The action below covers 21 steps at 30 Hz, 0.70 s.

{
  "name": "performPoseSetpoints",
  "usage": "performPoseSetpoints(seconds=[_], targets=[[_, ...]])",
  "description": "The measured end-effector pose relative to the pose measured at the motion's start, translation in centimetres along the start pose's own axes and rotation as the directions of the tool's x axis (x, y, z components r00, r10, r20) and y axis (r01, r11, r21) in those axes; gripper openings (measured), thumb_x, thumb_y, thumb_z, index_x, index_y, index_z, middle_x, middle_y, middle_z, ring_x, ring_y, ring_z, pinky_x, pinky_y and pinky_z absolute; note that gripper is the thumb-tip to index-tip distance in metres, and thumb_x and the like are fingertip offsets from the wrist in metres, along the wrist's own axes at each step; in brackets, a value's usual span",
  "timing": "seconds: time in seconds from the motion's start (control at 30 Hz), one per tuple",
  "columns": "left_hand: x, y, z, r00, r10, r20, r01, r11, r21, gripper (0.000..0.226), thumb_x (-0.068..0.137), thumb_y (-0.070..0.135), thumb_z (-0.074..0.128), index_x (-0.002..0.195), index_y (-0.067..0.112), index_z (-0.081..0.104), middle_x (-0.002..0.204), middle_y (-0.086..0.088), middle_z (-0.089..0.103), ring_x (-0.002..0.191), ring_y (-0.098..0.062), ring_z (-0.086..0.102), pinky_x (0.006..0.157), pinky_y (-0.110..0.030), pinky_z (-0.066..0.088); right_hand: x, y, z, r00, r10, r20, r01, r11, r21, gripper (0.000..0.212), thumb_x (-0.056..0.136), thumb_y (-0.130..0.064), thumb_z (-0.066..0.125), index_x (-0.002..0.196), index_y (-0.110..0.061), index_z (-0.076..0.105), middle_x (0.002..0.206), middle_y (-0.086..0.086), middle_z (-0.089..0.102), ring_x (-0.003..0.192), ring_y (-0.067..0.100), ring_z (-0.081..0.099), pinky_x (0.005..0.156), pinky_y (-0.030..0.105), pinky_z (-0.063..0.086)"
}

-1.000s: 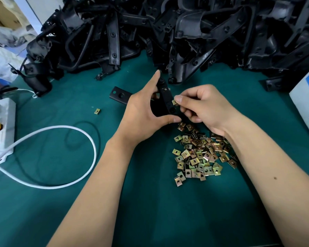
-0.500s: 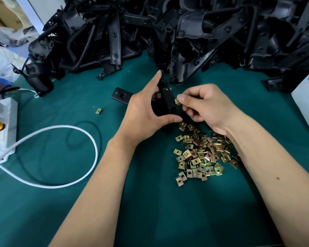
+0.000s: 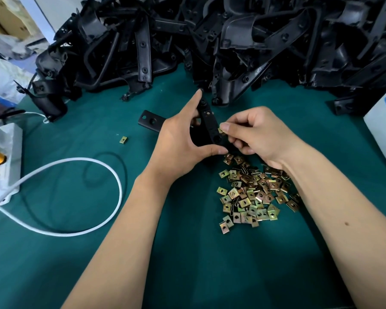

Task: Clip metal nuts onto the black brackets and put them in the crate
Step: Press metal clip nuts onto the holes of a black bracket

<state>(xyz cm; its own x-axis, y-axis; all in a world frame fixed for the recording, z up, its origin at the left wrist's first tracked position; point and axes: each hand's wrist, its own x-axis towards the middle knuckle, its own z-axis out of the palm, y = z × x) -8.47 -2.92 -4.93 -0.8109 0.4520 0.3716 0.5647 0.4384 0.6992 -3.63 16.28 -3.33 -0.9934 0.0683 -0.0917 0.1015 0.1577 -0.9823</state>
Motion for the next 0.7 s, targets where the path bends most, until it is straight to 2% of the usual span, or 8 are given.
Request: performPoseSetpoints(seconds=[0.1, 0.2, 0.27, 0.4, 0.47, 0.6, 0.7], targets=[[-0.1, 0.3, -0.2, 1.0, 0.01, -0.01, -0.01, 0.999, 0.051, 0.125, 0.058, 0.044, 0.098, 0.161, 0.015, 0.032, 0.122, 0.003, 0.07, 0.112, -0.007, 0.063, 0.099, -0.007, 0.04, -0.1, 0.1, 0.1, 1.0, -0.008, -0.003, 0.008, 1.0, -0.026, 0.016, 0.098, -0.014, 0.07, 0.084, -0.007, 0.072, 0.057, -0.004, 0.058, 0.05, 0.006, 0.049, 0.04, 0.015, 0.035], [-0.2, 0.9, -0.3, 1.0, 0.009, -0.011, -0.008, 0.996, 0.086, 0.127, 0.056, 0.045, 0.098, 0.161, 0.017, 0.033, 0.122, 0.002, 0.07, 0.114, -0.012, 0.064, 0.103, -0.022, 0.047, -0.1, 0.1, 0.2, 1.0, -0.007, 0.006, 0.008, 0.999, -0.037, 0.017, 0.097, -0.016, 0.071, 0.084, -0.006, 0.072, 0.056, -0.005, 0.057, 0.049, 0.007, 0.048, 0.039, 0.016, 0.035], [-0.1, 1.1, -0.2, 1.0, 0.003, -0.007, -0.002, 0.996, 0.085, 0.126, 0.056, 0.045, 0.099, 0.161, 0.018, 0.033, 0.121, 0.0, 0.07, 0.115, -0.014, 0.064, 0.103, -0.026, 0.048, -0.1, 0.1, 0.2, 1.0, -0.012, 0.023, 0.012, 1.0, -0.02, 0.019, 0.097, -0.017, 0.071, 0.084, -0.002, 0.071, 0.055, -0.005, 0.056, 0.048, 0.007, 0.047, 0.039, 0.016, 0.034], [-0.1, 1.2, -0.2, 1.0, 0.01, 0.008, -0.011, 0.995, 0.101, 0.127, 0.057, 0.045, 0.099, 0.161, 0.019, 0.032, 0.119, -0.002, 0.07, 0.115, -0.016, 0.064, 0.103, -0.034, 0.049, -0.1, 0.1, 0.3, 0.998, -0.001, 0.057, 0.0, 1.0, 0.009, 0.019, 0.096, -0.018, 0.072, 0.08, -0.008, 0.07, 0.056, -0.003, 0.056, 0.048, 0.007, 0.047, 0.038, 0.015, 0.033], [-0.1, 1.0, -0.4, 1.0, 0.022, -0.003, -0.021, 0.995, 0.096, 0.126, 0.057, 0.045, 0.099, 0.161, 0.018, 0.032, 0.118, -0.001, 0.071, 0.113, -0.016, 0.065, 0.102, -0.032, 0.049, -0.1, 0.2, 0.4, 0.998, -0.005, 0.056, 0.004, 1.0, 0.019, 0.018, 0.096, -0.019, 0.073, 0.083, -0.006, 0.071, 0.057, -0.002, 0.056, 0.048, 0.007, 0.047, 0.038, 0.015, 0.033], [0.0, 0.6, -0.5, 0.999, 0.034, -0.04, -0.03, 0.995, 0.097, 0.125, 0.059, 0.048, 0.097, 0.161, 0.016, 0.032, 0.118, 0.004, 0.07, 0.109, -0.008, 0.065, 0.098, -0.013, 0.044, -0.2, 0.1, 1.0, 0.999, -0.034, 0.018, 0.033, 0.997, 0.076, 0.014, 0.096, -0.019, 0.073, 0.086, -0.009, 0.075, 0.058, -0.001, 0.056, 0.048, 0.009, 0.047, 0.038, 0.016, 0.033], [0.2, -0.3, -0.8, 0.991, -0.035, -0.132, 0.048, 0.994, 0.093, 0.126, 0.061, 0.052, 0.095, 0.162, 0.016, 0.029, 0.124, 0.003, 0.069, 0.113, -0.008, 0.063, 0.098, -0.004, 0.036, -0.2, -0.1, 1.1, 0.995, -0.096, -0.034, 0.099, 0.991, 0.087, 0.015, 0.1, -0.018, 0.067, 0.094, -0.009, 0.077, 0.063, 0.001, 0.063, 0.053, 0.01, 0.052, 0.04, 0.019, 0.036]])
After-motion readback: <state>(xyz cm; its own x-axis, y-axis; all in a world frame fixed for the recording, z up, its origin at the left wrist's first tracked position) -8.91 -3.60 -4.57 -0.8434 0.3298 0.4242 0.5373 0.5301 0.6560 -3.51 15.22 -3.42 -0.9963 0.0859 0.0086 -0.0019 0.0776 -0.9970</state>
